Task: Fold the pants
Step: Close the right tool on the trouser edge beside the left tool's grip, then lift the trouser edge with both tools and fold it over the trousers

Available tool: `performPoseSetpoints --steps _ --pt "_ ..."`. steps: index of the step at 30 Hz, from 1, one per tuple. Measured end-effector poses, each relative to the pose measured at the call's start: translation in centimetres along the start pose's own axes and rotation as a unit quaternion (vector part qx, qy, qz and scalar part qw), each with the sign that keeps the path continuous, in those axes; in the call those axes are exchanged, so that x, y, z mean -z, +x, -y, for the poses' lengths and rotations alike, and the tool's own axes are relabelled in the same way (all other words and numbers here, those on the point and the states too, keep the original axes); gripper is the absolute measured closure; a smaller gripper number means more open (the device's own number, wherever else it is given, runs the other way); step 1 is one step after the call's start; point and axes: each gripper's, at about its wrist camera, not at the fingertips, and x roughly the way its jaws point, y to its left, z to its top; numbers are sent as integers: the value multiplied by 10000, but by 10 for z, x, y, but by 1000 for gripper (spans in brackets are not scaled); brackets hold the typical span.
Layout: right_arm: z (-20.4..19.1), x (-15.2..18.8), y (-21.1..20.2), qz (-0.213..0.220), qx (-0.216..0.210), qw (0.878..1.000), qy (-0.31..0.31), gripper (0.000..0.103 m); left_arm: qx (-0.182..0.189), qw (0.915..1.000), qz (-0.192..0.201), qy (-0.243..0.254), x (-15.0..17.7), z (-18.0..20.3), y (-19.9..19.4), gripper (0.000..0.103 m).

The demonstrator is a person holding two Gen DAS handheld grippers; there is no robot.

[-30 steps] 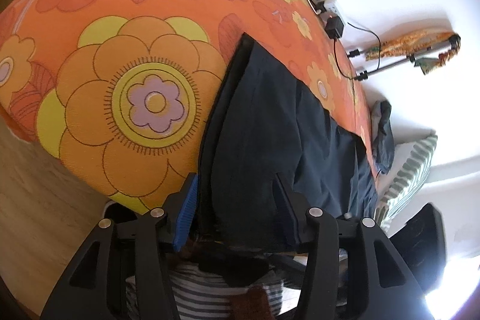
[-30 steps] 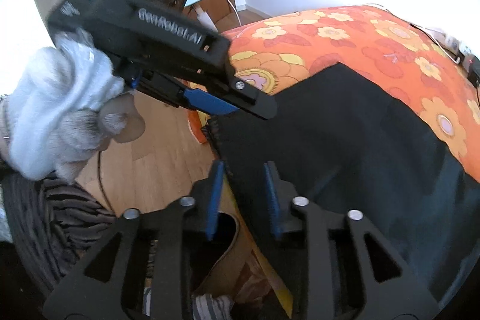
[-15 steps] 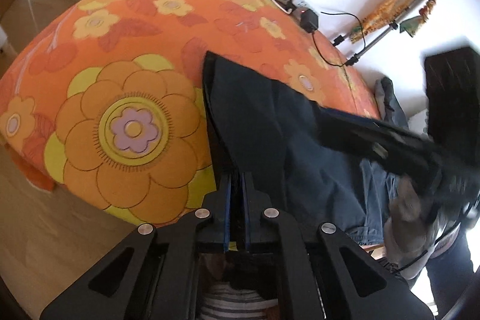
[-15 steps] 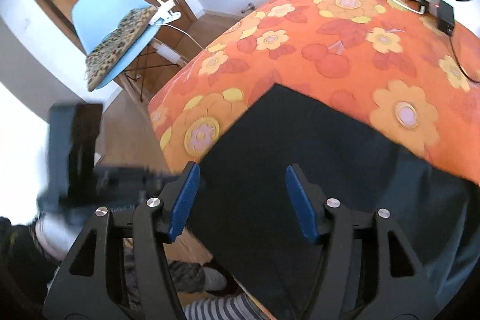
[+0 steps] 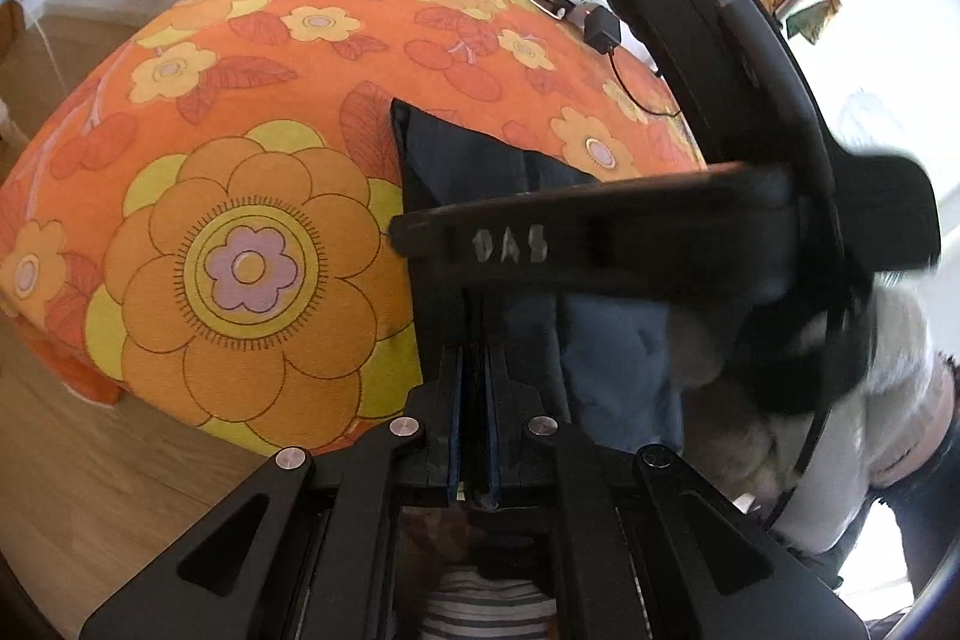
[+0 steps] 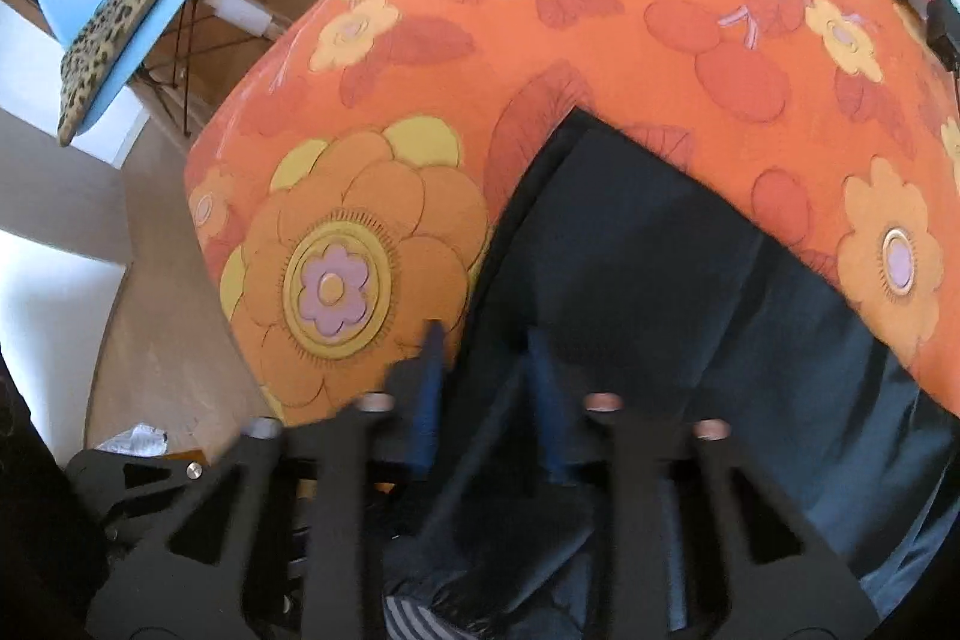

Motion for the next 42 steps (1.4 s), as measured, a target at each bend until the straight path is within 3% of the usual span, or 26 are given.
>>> performPoseSetpoints --steps 2,3,6,10,14,16,17,18,29,35,38,42 --pt "7 2 0 7 -98 9999 107 94 -201 9997 37 165 2 5 -1 91" --pt "10 2 -1 13 -157 9998 155 95 -284 9993 32 240 3 8 -1 81" --pt "12 4 -5 80 -260 9994 208 97 -463 9979 53 438 5 17 0 66" --pt "13 5 -13 202 -357 9988 257 98 -889 9937 -26 678 8 21 9 66" --pt "12 6 -18 310 -431 9982 275 98 -897 9945 -85 527 8 12 12 66" --pt "14 7 -21 348 -507 9976 331 98 -698 9967 -85 416 7 7 12 69" --pt "15 7 -22 374 -554 9971 364 98 -655 9970 -66 410 7 6 11 92" --pt "15 7 -23 395 -592 9967 392 98 -587 9973 -62 441 6 6 11 98" --pt "-3 -1 -65 1206 -1444 9814 389 99 -136 9949 960 280 0 -8 -59 99" --pt "-10 -3 -67 1239 -1498 9802 382 99 -129 9948 948 360 -6 0 -58 99" --pt "1 1 -86 1307 -1742 9749 462 99 44 9935 1046 446 -11 15 -67 99" --pt "17 11 -129 1529 -1686 9731 349 99 258 9912 1116 670 -22 47 -76 99"
